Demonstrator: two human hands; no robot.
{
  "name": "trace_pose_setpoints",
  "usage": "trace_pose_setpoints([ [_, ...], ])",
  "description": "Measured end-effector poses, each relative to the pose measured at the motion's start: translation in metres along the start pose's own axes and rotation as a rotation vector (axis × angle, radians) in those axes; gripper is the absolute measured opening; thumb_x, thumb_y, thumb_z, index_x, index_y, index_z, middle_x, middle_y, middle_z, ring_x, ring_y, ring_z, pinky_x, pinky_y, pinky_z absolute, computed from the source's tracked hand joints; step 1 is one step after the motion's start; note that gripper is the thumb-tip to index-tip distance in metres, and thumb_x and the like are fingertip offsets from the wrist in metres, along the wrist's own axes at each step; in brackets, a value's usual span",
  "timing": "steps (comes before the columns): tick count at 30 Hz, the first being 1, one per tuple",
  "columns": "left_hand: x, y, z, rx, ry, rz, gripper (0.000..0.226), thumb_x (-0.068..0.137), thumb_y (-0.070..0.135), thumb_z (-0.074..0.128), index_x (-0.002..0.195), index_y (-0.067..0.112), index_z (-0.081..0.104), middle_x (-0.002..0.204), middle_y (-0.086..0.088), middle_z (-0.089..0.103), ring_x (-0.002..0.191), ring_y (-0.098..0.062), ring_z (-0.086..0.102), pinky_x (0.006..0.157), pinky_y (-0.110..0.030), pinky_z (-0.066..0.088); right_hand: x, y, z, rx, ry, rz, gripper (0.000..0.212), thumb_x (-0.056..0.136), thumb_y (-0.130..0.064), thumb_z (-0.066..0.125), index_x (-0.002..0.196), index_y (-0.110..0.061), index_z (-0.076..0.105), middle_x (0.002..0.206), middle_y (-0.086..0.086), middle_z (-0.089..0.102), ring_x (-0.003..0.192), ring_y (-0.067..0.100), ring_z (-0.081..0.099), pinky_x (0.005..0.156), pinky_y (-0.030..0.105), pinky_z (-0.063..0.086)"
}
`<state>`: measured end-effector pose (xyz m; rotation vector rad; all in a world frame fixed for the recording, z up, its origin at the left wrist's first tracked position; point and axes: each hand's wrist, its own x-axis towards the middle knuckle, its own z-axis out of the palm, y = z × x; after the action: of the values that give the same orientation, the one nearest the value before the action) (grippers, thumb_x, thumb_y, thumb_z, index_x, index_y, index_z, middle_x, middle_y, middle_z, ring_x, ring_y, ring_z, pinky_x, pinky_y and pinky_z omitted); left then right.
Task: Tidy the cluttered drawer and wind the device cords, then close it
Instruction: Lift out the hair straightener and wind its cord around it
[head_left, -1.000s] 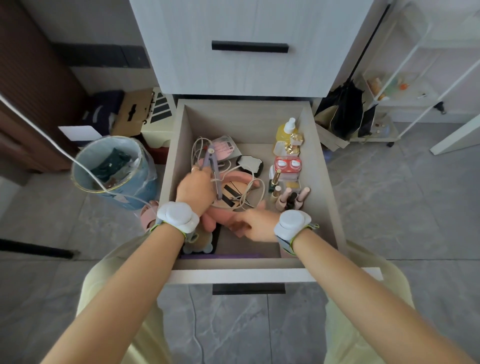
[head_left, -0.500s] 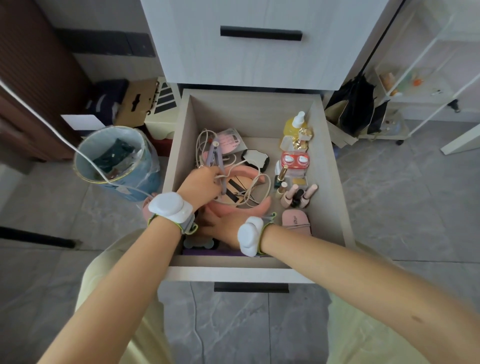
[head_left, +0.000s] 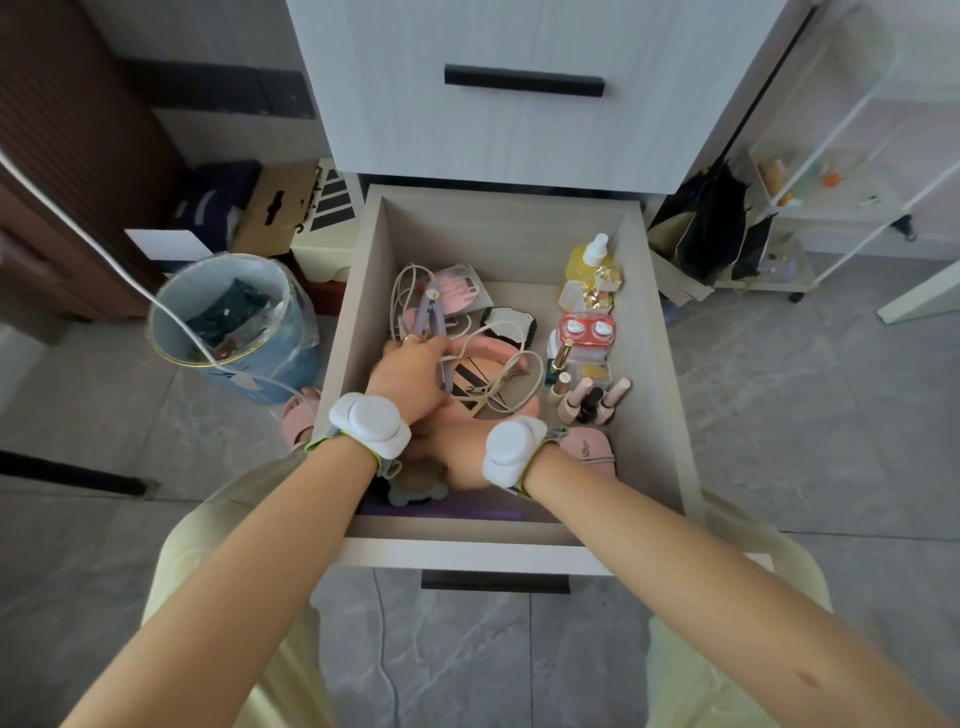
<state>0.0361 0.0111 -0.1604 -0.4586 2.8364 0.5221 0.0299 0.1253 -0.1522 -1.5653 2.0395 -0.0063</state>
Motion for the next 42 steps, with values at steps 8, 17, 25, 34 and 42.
trace_pose_setpoints([
  [8, 0.008, -0.002, 0.007, 0.209, -0.127, 0.027, 0.051, 0.089, 0.027, 0.046, 0.138, 0.034, 0.035, 0.142, -0.014, 0.027, 0.125, -0.037, 0.031, 0.095, -0.047, 0.039, -0.023, 0.016, -0.029, 0.229, 0.397, 0.294, 0.023, 0.087, -0.008, 0.047, 0.087, -0.011, 0.070, 0.103, 0.008, 0.067, 0.096, 0.026, 0.060, 0.070, 0.027, 0.041],
  [17, -0.008, 0.009, -0.017, -0.122, 0.281, 0.027, 0.016, 0.084, 0.019, 0.063, 0.095, 0.007, 0.065, 0.118, -0.015, 0.037, 0.099, -0.035, 0.049, 0.089, -0.041, 0.048, -0.026, 0.034, -0.024, 0.330, 0.716, 0.389, 0.027, 0.084, -0.001, 0.044, 0.098, -0.018, 0.060, 0.107, -0.002, 0.060, 0.098, 0.021, 0.058, 0.073, 0.040, 0.051],
  [25, -0.049, 0.007, -0.074, -0.223, 0.484, 0.283, 0.011, 0.071, 0.000, 0.067, 0.072, 0.009, 0.062, 0.103, -0.007, 0.041, 0.095, -0.025, 0.049, 0.077, -0.032, 0.045, -0.057, 0.023, -0.067, 0.141, 0.875, 0.296, 0.079, 0.071, 0.009, 0.053, 0.143, -0.015, 0.031, 0.139, 0.012, 0.037, 0.118, 0.033, 0.049, 0.088, 0.044, 0.049],
  [34, -0.132, 0.046, -0.140, -0.096, 0.444, 0.617, 0.029, 0.068, 0.006, 0.068, 0.060, 0.024, 0.047, 0.104, -0.001, 0.044, 0.087, -0.018, 0.051, 0.065, -0.035, 0.047, -0.122, -0.027, -0.127, -0.304, 0.800, 0.362, 0.058, 0.091, -0.013, 0.050, 0.144, -0.028, 0.032, 0.147, -0.003, 0.036, 0.141, 0.020, 0.023, 0.115, 0.037, 0.006],
  [42, -0.188, 0.079, -0.175, 0.036, 0.601, 0.757, 0.020, 0.068, 0.001, 0.070, 0.063, 0.016, 0.057, 0.116, -0.008, 0.053, 0.100, -0.028, 0.053, 0.066, -0.042, 0.051, -0.192, -0.063, -0.153, -0.481, 0.780, 0.342, 0.062, 0.087, -0.056, 0.050, 0.135, -0.018, 0.039, 0.130, 0.007, 0.046, 0.120, 0.028, 0.045, 0.100, 0.038, 0.032],
])
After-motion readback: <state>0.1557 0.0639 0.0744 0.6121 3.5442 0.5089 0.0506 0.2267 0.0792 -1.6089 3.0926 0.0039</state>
